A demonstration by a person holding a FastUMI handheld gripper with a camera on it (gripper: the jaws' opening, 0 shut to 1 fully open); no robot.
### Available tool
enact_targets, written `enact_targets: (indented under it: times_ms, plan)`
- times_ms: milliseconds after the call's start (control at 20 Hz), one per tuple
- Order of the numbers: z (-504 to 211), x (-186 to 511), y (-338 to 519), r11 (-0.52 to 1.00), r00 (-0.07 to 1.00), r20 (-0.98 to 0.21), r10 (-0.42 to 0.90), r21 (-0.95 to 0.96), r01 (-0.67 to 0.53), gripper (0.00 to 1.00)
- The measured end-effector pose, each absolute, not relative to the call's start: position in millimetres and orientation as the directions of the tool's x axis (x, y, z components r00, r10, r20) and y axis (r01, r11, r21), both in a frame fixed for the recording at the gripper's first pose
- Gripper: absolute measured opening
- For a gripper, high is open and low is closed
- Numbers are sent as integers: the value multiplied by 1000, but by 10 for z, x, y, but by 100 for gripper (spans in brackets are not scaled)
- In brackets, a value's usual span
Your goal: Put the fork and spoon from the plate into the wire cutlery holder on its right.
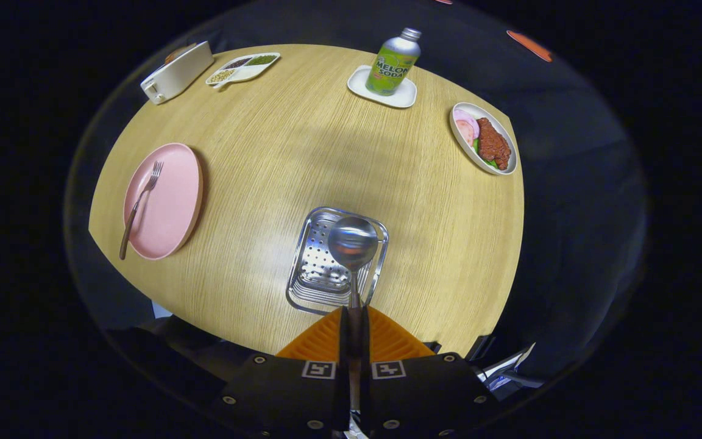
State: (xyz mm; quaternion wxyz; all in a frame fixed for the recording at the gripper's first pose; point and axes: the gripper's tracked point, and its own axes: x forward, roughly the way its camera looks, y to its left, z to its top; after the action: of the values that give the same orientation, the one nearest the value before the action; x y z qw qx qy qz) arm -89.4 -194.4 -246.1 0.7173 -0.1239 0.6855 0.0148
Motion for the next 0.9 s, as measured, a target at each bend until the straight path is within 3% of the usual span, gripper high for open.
enact_targets:
  times_ms: [250,650,900]
  plan:
    - [-2501,-755,-1870,985,115,-986,-119,-131,-111,13]
    - [-2116,-376,-1611,996,436,-896,-91,-85,34,21]
    - [-1916,-251,-1269,993,596,-800,-69,0,116,46]
